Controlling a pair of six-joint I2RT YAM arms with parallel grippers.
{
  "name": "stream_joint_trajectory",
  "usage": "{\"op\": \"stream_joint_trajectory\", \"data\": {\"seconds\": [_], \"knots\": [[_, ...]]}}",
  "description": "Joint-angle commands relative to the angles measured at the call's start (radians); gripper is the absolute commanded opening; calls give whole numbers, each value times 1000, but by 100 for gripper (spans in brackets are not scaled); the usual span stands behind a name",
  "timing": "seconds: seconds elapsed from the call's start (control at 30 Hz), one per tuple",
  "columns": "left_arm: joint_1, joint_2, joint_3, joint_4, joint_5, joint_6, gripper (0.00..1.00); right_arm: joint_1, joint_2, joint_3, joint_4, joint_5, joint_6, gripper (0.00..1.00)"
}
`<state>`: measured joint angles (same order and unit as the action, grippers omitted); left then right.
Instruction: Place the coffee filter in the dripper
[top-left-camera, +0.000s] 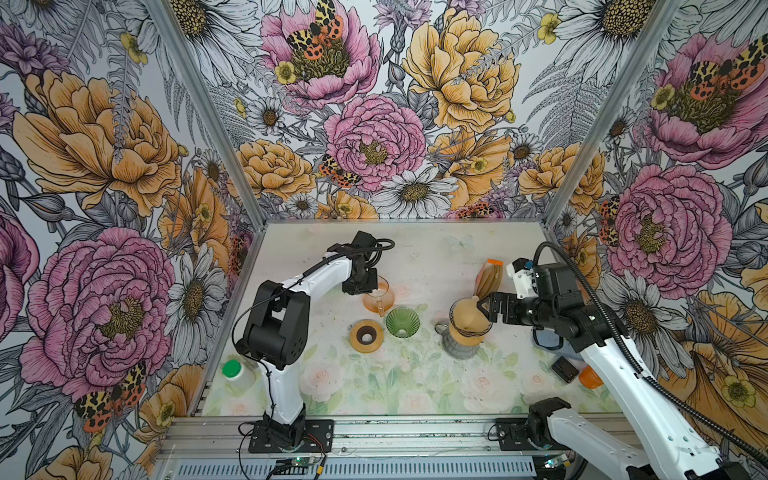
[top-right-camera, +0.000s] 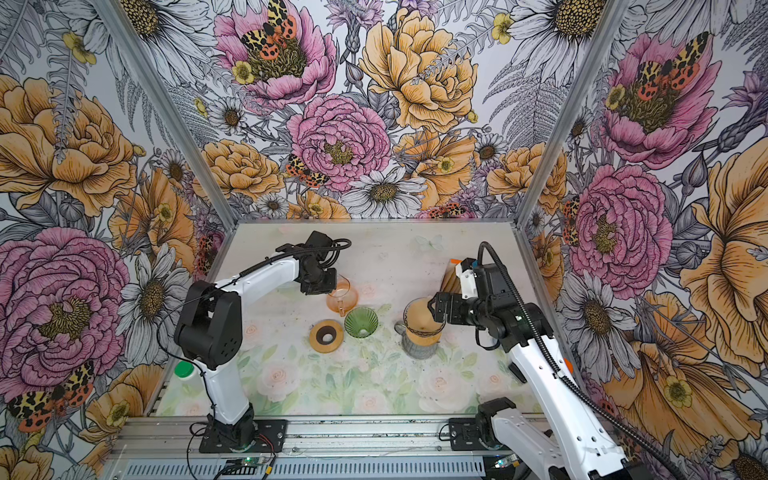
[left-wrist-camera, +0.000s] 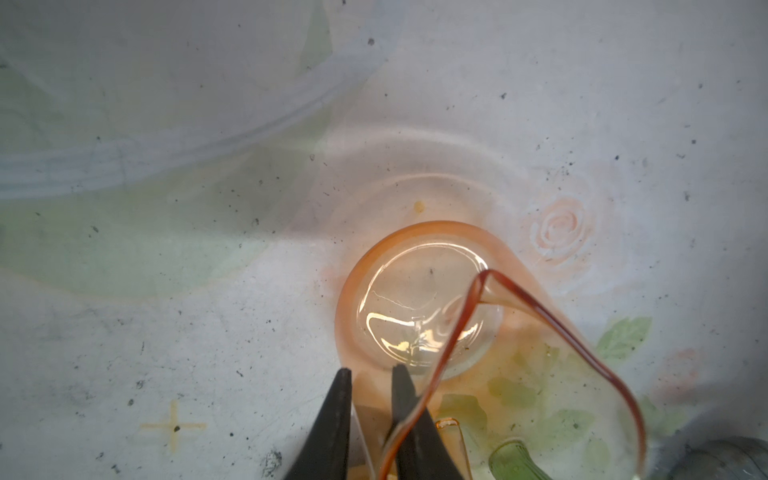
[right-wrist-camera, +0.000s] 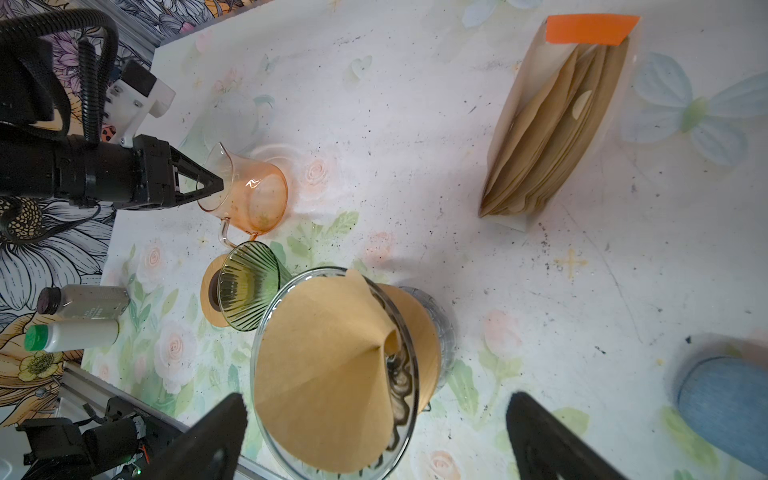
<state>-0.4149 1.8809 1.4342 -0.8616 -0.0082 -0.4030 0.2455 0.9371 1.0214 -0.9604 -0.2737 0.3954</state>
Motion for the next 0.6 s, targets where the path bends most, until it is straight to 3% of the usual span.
{"op": "stream_joint_trajectory", "data": {"seconds": [0.0,0.57], "knots": [[1,-35,-29,-41,-15,26,20,7,1,2,0,13,7,99],[-39,-89,-54,-136,-36,33,18,7,9,4,0,8,10,99]]}}
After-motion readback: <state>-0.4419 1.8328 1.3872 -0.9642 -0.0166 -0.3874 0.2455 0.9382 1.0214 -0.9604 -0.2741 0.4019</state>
